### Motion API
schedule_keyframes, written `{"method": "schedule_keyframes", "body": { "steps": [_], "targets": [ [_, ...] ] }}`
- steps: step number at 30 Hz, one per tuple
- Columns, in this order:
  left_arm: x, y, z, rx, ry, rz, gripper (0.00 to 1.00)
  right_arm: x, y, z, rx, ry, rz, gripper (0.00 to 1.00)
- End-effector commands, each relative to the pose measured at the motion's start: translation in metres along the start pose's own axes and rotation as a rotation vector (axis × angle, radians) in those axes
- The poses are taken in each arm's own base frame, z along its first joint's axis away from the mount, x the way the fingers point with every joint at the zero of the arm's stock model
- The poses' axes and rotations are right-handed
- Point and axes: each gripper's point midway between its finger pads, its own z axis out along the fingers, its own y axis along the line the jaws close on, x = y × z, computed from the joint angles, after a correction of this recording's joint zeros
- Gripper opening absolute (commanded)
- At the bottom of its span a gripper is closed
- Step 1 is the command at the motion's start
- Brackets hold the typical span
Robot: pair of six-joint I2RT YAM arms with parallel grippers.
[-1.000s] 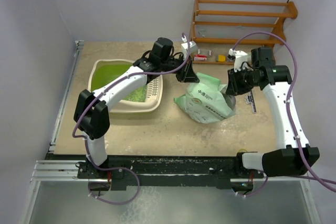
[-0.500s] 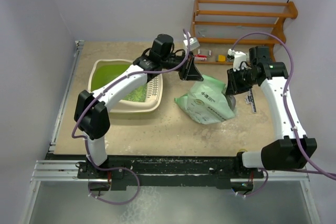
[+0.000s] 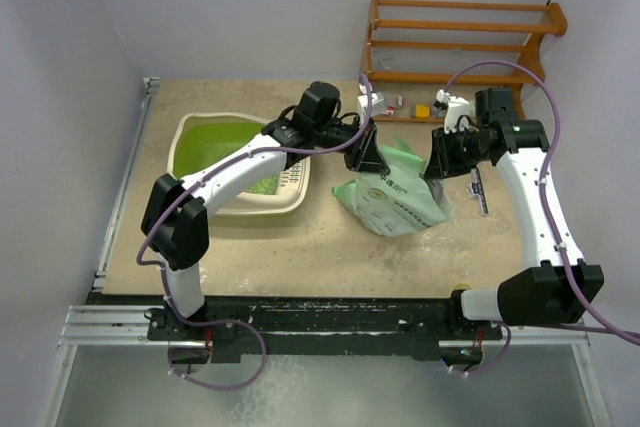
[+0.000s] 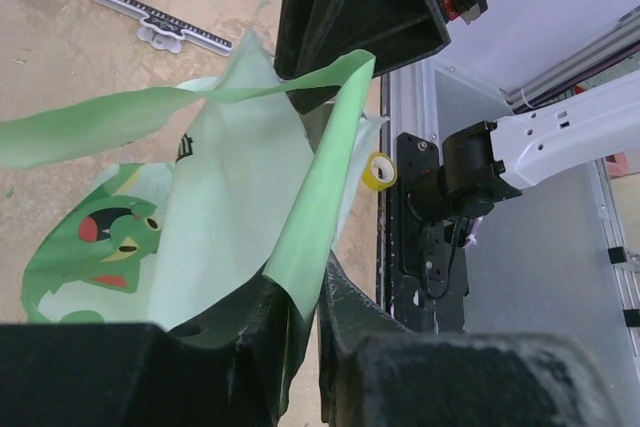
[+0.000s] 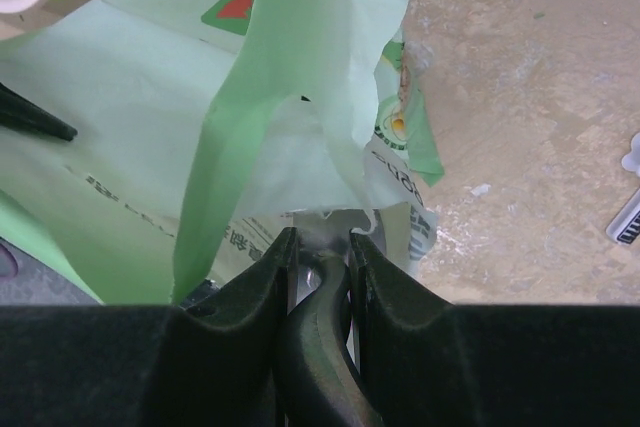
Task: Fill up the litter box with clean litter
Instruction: 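Scoop the cat litter from the cat litter bag.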
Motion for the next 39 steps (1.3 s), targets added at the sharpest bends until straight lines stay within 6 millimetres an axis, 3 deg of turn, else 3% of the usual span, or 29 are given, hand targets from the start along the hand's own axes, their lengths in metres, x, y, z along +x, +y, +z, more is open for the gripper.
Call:
{"method": "schedule_keyframes", "body": {
  "steps": [1,5,10,23,29,36,38,39],
  "targets": [
    [-0.014,-0.017,0.004,0.036,-0.033,0.072,0.11,-0.021,0.010,-0.018,-0.022,-0.080,-0.007,0.00],
    [-0.014,-0.015,0.005,0.027,-0.038,0.073,0.10,-0.014,0.013,-0.025,-0.026,-0.049,-0.031,0.11],
    [-0.018,-0.012,0.006,0.012,-0.052,0.082,0.10,0.005,0.011,-0.028,-0.007,-0.006,-0.049,0.16],
    [-0.023,-0.012,0.007,0.014,-0.066,0.082,0.11,0.029,0.001,-0.003,0.000,0.062,-0.021,0.33],
    [-0.019,-0.010,0.008,0.013,-0.059,0.073,0.10,0.029,0.001,-0.001,-0.002,0.066,-0.015,0.29],
    [-0.016,-0.009,0.008,0.013,-0.053,0.069,0.11,0.028,0.002,-0.013,0.016,0.058,-0.032,0.24],
    [-0.016,-0.009,0.009,0.013,-0.054,0.069,0.11,0.029,0.001,-0.017,0.030,0.060,-0.038,0.18],
    [-0.016,-0.009,0.009,0.014,-0.054,0.068,0.11,0.031,0.000,-0.019,0.038,0.067,-0.042,0.10]
  ]
}}
